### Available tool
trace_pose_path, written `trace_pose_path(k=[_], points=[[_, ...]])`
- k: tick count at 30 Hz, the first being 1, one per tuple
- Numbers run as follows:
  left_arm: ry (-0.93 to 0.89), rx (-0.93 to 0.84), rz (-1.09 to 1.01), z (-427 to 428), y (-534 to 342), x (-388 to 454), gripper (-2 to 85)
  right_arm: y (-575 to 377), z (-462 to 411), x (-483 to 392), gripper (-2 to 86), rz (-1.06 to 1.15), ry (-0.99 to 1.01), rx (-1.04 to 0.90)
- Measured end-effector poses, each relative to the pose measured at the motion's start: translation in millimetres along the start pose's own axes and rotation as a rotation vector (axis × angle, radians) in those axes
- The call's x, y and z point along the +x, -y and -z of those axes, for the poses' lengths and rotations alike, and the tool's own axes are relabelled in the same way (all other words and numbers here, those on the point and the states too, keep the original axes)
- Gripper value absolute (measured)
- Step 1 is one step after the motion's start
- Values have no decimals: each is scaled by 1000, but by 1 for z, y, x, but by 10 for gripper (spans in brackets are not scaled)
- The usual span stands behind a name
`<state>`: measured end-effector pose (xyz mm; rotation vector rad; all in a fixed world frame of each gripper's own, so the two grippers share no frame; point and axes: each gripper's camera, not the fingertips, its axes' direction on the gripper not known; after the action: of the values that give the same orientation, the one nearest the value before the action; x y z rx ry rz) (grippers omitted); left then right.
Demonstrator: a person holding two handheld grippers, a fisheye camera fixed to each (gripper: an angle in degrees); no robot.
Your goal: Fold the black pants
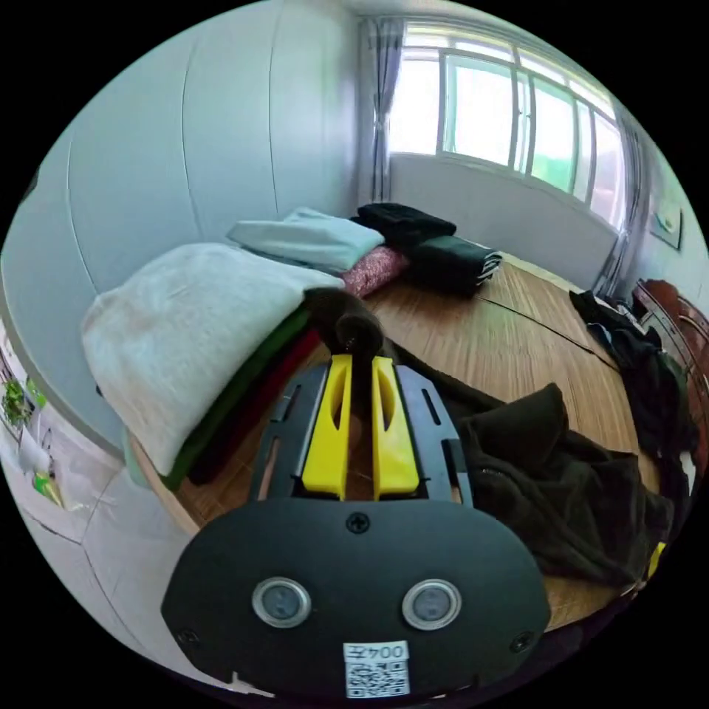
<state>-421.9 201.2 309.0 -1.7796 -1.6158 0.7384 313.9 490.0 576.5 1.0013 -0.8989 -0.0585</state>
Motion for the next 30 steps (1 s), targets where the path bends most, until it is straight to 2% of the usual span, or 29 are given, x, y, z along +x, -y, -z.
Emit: trace_pose_path(k=[1,3,5,7,8,10,13,15,17,22,25,27,28,30], points=[[5,-32,40,-2,0,-6,46,0,1,-1,-8,2,-2,-2],[20,-245,286,-31,-7,-53,63,0,3,-4,-8,11,-8,-14],[-56,-385,418,-53,-21,-87,81,-1,5,-5,-8,14,-9,-20],[-100,-424,581,-53,-37,-117,95,-2,7,-6,-8,15,-9,-17],[-148,-370,624,-42,-45,-127,102,-3,9,-6,-8,14,-6,-14],[-176,-319,620,-27,-50,-131,111,-4,12,-6,-8,14,-2,-11],[-323,-275,507,-12,-52,-106,128,-6,14,-7,-8,18,2,-15],[-480,-381,373,-29,-52,-60,162,-8,14,-6,-8,18,4,-17],[-536,-474,293,-50,-54,-24,191,-10,15,-5,-8,15,4,-15],[-585,-622,285,-104,-66,33,207,-15,18,-1,-8,9,7,0],[-422,-684,210,-119,-71,54,139,-19,18,2,-8,10,11,9],[-360,-585,139,-104,-67,70,69,-21,16,5,-8,11,16,9],[-378,-538,131,-96,-65,73,63,-21,16,5,-8,11,17,9],[-451,-330,46,-51,-51,92,44,-24,14,9,-8,9,24,12]])
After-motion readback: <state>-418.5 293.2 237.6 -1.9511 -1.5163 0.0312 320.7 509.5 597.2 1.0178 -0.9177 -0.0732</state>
